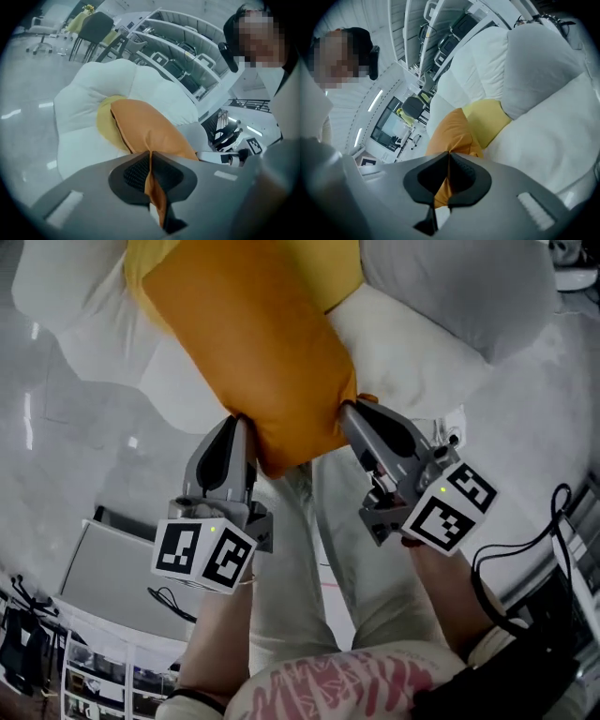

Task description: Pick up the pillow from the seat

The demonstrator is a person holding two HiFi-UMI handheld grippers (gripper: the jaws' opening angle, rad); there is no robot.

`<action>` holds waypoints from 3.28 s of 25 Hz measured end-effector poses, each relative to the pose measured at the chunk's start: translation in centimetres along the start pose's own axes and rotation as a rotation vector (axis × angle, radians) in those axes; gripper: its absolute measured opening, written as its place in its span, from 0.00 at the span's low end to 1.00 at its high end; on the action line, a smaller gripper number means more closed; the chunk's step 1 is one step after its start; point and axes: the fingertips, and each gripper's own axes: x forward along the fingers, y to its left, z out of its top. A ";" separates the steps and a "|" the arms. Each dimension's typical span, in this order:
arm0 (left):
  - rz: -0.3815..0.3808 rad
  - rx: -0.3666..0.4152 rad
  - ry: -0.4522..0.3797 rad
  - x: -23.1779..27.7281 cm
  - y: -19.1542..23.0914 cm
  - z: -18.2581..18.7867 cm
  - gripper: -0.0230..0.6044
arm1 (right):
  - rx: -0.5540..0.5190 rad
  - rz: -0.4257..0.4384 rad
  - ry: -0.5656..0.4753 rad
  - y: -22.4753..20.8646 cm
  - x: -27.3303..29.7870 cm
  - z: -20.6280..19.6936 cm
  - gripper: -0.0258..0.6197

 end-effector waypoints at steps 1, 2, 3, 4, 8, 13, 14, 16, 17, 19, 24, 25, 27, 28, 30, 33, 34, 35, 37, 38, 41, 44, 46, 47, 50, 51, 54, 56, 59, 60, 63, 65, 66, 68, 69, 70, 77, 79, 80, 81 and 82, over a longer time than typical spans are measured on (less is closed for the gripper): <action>0.000 0.005 0.027 -0.7 -0.4 -0.2 0.07 | 0.019 -0.006 0.028 0.5 -0.6 -0.4 0.06; -0.006 0.011 0.052 -1.4 -1.0 -0.5 0.07 | 0.038 -0.014 0.051 0.9 -1.3 -0.6 0.06; -0.012 0.019 0.078 -2.2 -1.7 -0.7 0.07 | 0.055 -0.021 0.071 1.4 -2.2 -0.7 0.06; -0.015 0.031 0.106 -3.1 -2.4 -1.0 0.07 | 0.067 -0.028 0.094 1.9 -3.1 -0.9 0.06; -0.017 0.043 0.223 -7.0 -5.6 -3.0 0.08 | 0.087 -0.059 0.201 4.1 -7.2 -2.5 0.06; -0.057 0.042 0.327 -10.2 -8.2 -3.4 0.08 | 0.160 -0.086 0.245 6.7 -10.7 -3.1 0.06; -0.058 0.037 0.338 -10.9 -8.6 -3.2 0.08 | 0.178 -0.094 0.248 7.3 -11.3 -3.1 0.06; -0.054 0.034 0.351 -12.2 -9.6 -2.7 0.08 | 0.216 -0.112 0.246 8.5 -12.5 -3.2 0.06; -0.052 0.033 0.355 -12.8 -10.2 -2.4 0.08 | 0.230 -0.118 0.242 9.2 -13.1 -3.1 0.06; -0.058 0.045 0.358 -14.0 -11.4 -1.0 0.08 | 0.241 -0.123 0.225 10.6 -14.2 -2.4 0.06; -0.088 0.172 0.315 -15.5 -14.5 7.3 0.08 | 0.195 -0.063 0.159 16.1 -14.9 3.7 0.06; -0.086 0.184 0.302 -16.5 -15.4 8.9 0.08 | 0.181 -0.049 0.151 17.8 -15.4 4.9 0.06; -0.078 0.200 0.255 -18.5 -17.1 12.2 0.08 | 0.141 -0.018 0.125 21.1 -16.5 7.4 0.06; -0.075 0.215 0.220 -19.3 -18.1 14.3 0.08 | 0.114 0.003 0.104 22.7 -16.9 9.1 0.06; -0.074 0.267 0.131 -20.1 -20.2 19.3 0.08 | 0.047 0.053 0.042 25.7 -17.1 13.6 0.06; -0.081 0.353 -0.015 -21.7 -23.7 27.3 0.08 | -0.047 0.142 -0.066 30.7 -17.9 20.5 0.06; -0.084 0.369 -0.061 -22.8 -24.9 29.4 0.08 | -0.069 0.171 -0.095 32.5 -18.5 22.2 0.06; -0.088 0.380 -0.107 -24.1 -26.1 31.2 0.08 | -0.089 0.200 -0.121 34.3 -19.3 23.5 0.06; -0.100 0.398 -0.202 -27.0 -28.3 34.5 0.07 | -0.131 0.255 -0.171 37.8 -20.9 25.8 0.07; -0.107 0.411 -0.248 -28.5 -29.4 36.1 0.07 | -0.157 0.281 -0.195 39.6 -21.7 26.9 0.07; -0.139 0.469 -0.357 -33.0 -32.6 40.3 0.07 | -0.244 0.355 -0.265 44.8 -24.1 29.6 0.07; -0.166 0.543 -0.439 -37.0 -35.6 42.7 0.07 | -0.312 0.426 -0.319 49.1 -26.8 31.0 0.07; -0.175 0.595 -0.492 -39.2 -37.5 43.4 0.07 | -0.351 0.457 -0.343 51.1 -28.6 31.4 0.07; -0.178 0.619 -0.518 -40.2 -38.3 43.8 0.07 | -0.374 0.469 -0.355 52.1 -29.5 31.6 0.07; -0.181 0.679 -0.586 -42.8 -40.3 45.0 0.07 | -0.454 0.497 -0.396 54.7 -31.4 32.2 0.07; -0.184 0.693 -0.607 -43.6 -40.9 45.4 0.07 | -0.477 0.507 -0.410 55.6 -32.0 32.3 0.07; -0.199 0.730 -0.669 -45.9 -42.5 46.3 0.07 | -0.543 0.538 -0.456 58.0 -33.9 32.9 0.07; -0.201 0.759 -0.710 -47.2 -43.4 46.6 0.07 | -0.589 0.551 -0.487 59.4 -35.0 33.2 0.07; -0.208 0.791 -0.765 -48.7 -44.6 47.2 0.07 | -0.634 0.573 -0.522 60.9 -36.4 33.6 0.07; -0.209 0.800 -0.778 -49.1 -44.9 47.3 0.07 | -0.644 0.579 -0.530 61.3 -36.8 33.6 0.07; -0.208 0.821 -0.802 -49.9 -45.5 47.1 0.07 | -0.661 0.589 -0.543 61.9 -37.6 33.5 0.07; -0.208 0.828 -0.810 -50.2 -45.5 47.0 0.07 | -0.663 0.593 -0.544 62.1 -37.7 33.3 0.07; -0.208 0.831 -0.811 -50.2 -45.5 47.0 0.07 | -0.664 0.593 -0.545 62.1 -37.8 33.3 0.07; -0.208 0.833 -0.811 -50.1 -45.5 46.9 0.07 | -0.664 0.594 -0.544 62.0 -37.8 33.3 0.07; -0.208 0.832 -0.809 -49.9 -45.5 46.9 0.07 | -0.665 0.593 -0.542 62.0 -37.8 33.4 0.07; -0.207 0.832 -0.806 -49.8 -45.5 46.9 0.07 | -0.665 0.591 -0.540 61.9 -37.8 33.5 0.07; -0.204 0.833 -0.800 -49.3 -45.5 47.3 0.07 | -0.670 0.587 -0.536 61.8 -37.5 34.1 0.07; -0.205 0.832 -0.800 -49.2 -45.5 47.4 0.07 | -0.671 0.589 -0.536 61.8 -37.4 34.2 0.07; -0.205 0.832 -0.799 -49.2 -45.5 47.5 0.07 | -0.672 0.590 -0.536 61.9 -37.4 34.2 0.07; -0.206 0.833 -0.799 -49.2 -45.5 47.6 0.07 | -0.673 0.591 -0.536 61.9 -37.4 34.3 0.07; -0.205 0.834 -0.800 -49.2 -45.5 47.6 0.07 | -0.674 0.592 -0.537 61.9 -37.3 34.3 0.07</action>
